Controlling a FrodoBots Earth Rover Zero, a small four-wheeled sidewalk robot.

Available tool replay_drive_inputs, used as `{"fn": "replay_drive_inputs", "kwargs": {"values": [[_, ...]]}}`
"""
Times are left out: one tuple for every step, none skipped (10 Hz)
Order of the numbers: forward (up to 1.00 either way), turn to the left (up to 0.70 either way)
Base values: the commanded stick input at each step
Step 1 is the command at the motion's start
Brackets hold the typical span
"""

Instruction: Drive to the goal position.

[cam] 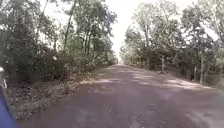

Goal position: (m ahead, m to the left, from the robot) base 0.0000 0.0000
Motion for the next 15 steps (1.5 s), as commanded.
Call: {"fn": "replay_drive_inputs", "kwargs": {"values": [[0.05, -0.03], [0.05, -0.03], [0.06, -0.03], [0.06, -0.03], [0.06, -0.03], [0.05, -0.03], [0.06, -0.03], [0.05, -0.03], [0.05, -0.03], [0.05, -0.03], [0.06, -0.03], [0.06, -0.03], [0.05, -0.03], [0.06, -0.03], [0.05, -0.03]]}}
